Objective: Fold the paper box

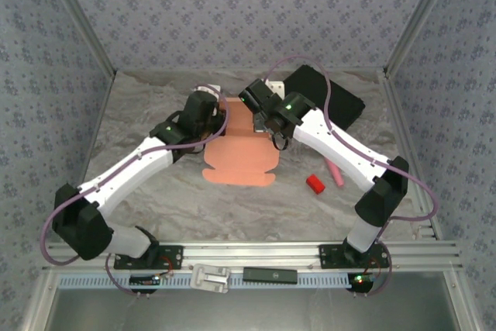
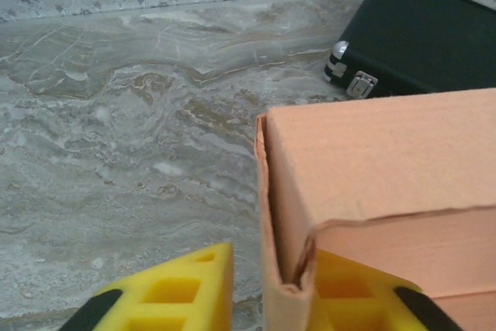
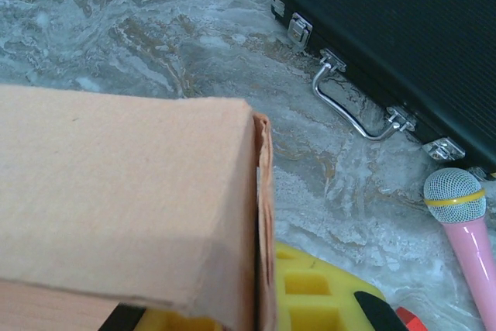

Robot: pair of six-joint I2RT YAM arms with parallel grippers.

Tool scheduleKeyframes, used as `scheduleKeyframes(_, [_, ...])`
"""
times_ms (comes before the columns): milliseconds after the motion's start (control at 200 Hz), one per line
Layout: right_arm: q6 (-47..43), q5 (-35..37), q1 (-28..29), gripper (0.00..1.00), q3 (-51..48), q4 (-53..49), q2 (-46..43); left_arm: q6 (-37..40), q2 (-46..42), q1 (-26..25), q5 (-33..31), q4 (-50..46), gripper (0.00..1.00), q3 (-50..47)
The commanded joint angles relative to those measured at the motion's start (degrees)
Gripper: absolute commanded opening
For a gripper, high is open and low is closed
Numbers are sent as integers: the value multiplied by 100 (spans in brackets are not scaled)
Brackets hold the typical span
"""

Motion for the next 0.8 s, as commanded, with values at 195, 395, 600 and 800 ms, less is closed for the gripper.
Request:
scheduleKeyframes(195, [15,-6,48,0,154,-66,-31,120,-4,-241,-935,378,0,9])
scheduleKeyframes(395, [78,37,93,0,127,-55,30,-315,183,-543,-2025,26,0,141])
scheduleKeyframes(600, [103,72,181,0,178,-32,69,-1044,702,-1061,-3737,-819,0,642])
scheduleKeyframes(800, [120,55,195,0,159,-35,38,-1385,794,-1128,-4023,-1042,0,748])
